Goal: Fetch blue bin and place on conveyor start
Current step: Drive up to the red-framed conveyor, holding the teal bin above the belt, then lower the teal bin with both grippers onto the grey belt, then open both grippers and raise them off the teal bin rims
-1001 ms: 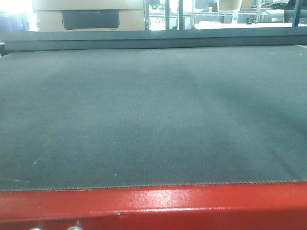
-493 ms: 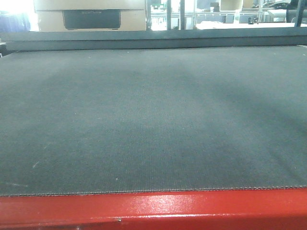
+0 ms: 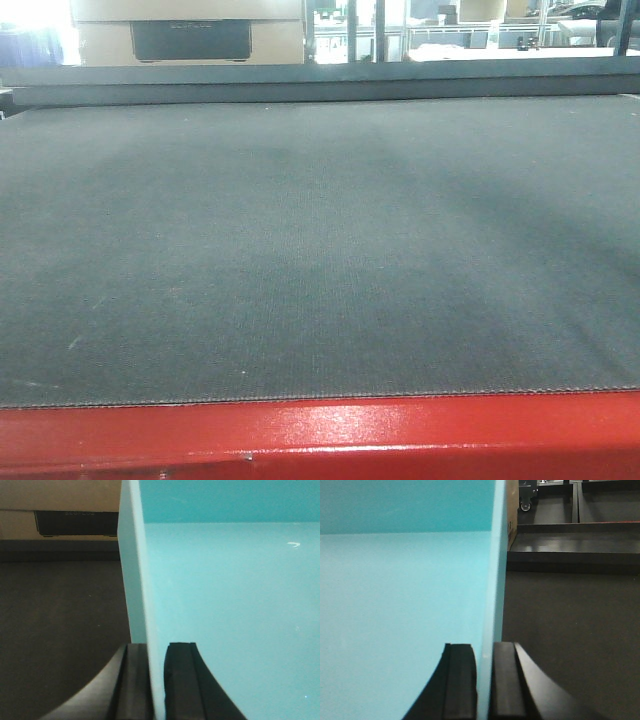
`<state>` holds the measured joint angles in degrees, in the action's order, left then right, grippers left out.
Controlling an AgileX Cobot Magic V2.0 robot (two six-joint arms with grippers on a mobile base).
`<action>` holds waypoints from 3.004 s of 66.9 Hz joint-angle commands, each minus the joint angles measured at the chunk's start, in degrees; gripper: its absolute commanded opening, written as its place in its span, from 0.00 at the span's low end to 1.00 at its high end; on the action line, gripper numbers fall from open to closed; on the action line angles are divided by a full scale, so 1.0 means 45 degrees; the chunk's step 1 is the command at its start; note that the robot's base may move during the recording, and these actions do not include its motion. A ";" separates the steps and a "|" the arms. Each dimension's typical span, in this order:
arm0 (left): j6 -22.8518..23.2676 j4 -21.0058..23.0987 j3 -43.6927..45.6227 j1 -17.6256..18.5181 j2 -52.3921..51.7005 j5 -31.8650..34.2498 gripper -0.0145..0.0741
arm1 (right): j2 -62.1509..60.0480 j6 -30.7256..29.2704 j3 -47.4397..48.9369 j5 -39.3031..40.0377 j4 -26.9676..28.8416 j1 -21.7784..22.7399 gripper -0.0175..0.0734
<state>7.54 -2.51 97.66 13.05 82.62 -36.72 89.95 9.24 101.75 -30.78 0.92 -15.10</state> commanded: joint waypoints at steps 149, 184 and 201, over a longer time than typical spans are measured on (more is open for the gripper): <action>-0.0242 0.0193 -0.2897 0.0062 0.2528 -0.2846 0.71 | 0.2280 -0.0255 -0.0893 -0.5949 -0.0765 0.0036 0.69; -0.0242 -0.0773 -0.6462 -0.2270 -0.2542 -0.1157 0.04 | -0.0905 -0.0282 -0.2528 -0.5559 -0.1242 0.2144 0.01; -0.0242 -0.0773 -1.0943 -0.3432 -0.5502 0.1624 0.04 | -0.3043 -0.0329 -0.6953 -0.2321 -0.1377 0.2315 0.01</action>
<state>6.57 -6.09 52.97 -1.58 61.85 -33.85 79.75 8.38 76.10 -47.58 -4.45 -4.93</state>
